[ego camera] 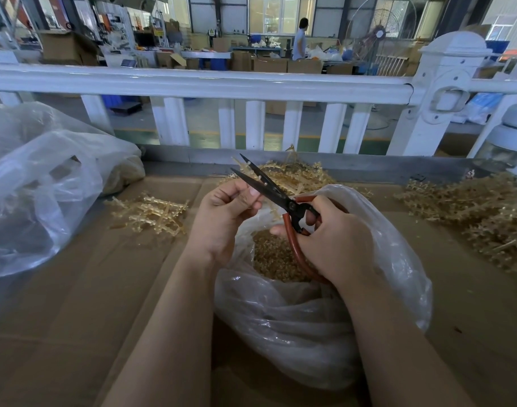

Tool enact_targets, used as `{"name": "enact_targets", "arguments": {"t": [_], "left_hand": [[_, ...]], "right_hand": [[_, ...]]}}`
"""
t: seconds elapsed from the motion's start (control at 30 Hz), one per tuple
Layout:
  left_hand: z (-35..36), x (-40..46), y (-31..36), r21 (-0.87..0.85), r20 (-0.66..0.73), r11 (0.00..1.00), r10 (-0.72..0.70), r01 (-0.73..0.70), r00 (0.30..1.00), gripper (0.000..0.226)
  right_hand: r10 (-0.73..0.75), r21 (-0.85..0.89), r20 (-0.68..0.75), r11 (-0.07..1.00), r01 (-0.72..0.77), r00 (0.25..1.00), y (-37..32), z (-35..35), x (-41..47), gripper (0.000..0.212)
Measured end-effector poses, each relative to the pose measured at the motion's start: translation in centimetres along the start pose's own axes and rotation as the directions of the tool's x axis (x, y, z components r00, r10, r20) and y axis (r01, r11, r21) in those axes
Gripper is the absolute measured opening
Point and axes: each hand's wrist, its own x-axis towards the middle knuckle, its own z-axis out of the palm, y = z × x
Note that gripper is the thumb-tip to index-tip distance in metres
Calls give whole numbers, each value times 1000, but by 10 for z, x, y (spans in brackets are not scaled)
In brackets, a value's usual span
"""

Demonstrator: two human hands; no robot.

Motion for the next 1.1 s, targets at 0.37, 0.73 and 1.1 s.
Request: {"name": "enact_targets", "arguments": {"t": [0.37,0.73,1.1], "left_hand": [[-1,1,-3,163,-13,984,74,-71,997,14],[5,-2,-1,148,33,985,81,-85,996,13],[5,-2,4,-4,-21,1000,17,-17,1000,3]], "right_hand": [[-4,-45,-8,999,3,1000,0,1,0,68],[-14,78,-17,997,15,1000,-2,0,-1,60],[-13,34,-29,999,14,999,1,2,0,58]]}}
